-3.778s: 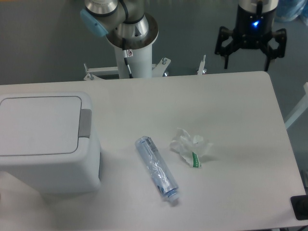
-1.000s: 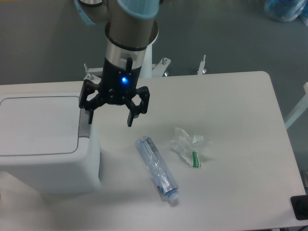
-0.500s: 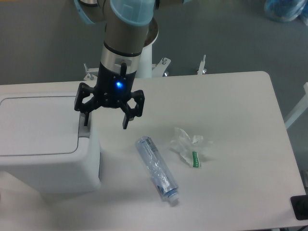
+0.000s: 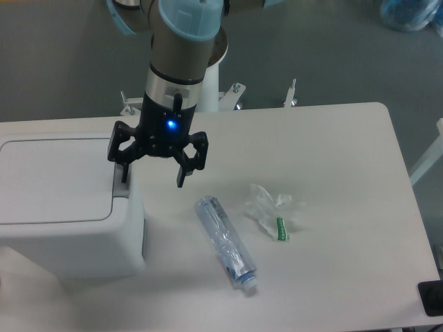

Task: Open the trash can
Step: 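Lower the gripper finger onto the grey tab and press it down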

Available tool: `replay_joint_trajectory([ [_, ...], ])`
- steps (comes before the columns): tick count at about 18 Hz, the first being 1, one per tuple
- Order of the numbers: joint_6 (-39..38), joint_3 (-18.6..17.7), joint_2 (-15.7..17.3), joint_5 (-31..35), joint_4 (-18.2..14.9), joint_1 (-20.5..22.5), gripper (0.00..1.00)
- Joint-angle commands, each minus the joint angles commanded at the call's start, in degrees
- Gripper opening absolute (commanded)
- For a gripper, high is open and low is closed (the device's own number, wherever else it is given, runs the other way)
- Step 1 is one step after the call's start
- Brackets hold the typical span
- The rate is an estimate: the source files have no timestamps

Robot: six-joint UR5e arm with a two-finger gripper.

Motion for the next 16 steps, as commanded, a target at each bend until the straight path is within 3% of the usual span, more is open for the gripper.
replay_joint_trajectory([
  [16,0.1,-0.9,0.1,0.2,0.1,0.0,1.0],
])
